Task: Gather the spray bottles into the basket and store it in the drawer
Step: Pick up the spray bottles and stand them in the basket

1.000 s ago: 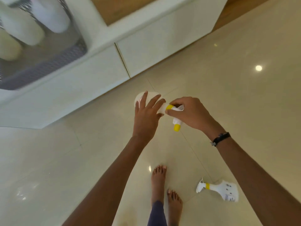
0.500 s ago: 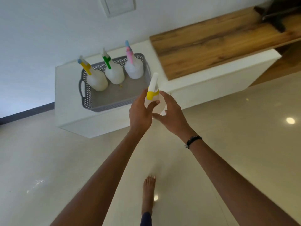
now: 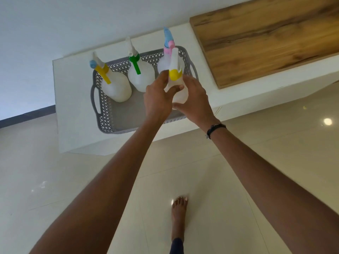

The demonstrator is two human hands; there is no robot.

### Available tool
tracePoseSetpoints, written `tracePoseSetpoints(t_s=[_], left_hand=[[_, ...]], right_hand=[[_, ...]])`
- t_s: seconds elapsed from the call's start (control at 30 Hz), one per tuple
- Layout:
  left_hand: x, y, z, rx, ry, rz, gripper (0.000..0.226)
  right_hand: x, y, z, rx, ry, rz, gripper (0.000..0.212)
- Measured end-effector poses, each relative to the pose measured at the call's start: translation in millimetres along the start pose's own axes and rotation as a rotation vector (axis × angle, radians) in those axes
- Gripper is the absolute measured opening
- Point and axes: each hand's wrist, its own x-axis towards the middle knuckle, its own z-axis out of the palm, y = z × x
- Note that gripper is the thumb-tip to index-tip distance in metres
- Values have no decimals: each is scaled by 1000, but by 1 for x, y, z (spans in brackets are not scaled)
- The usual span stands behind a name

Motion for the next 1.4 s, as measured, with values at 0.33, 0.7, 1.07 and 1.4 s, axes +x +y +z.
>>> tracePoseSetpoints(t_s=[0.33, 0.7, 1.07, 1.4], left_hand=[[29, -25, 36, 24, -62, 3, 40], [34, -32, 41, 10, -49, 4, 41], [-8, -48, 40, -63, 74, 6, 38], [-170, -15, 81, -65, 7, 119, 20]], right_hand=[[19, 22, 9, -11, -17, 58, 73], [24, 23, 6, 17, -22, 84, 71], [-14, 19, -6, 33, 131, 69, 69], [-172, 47, -72, 85, 232, 110, 51]])
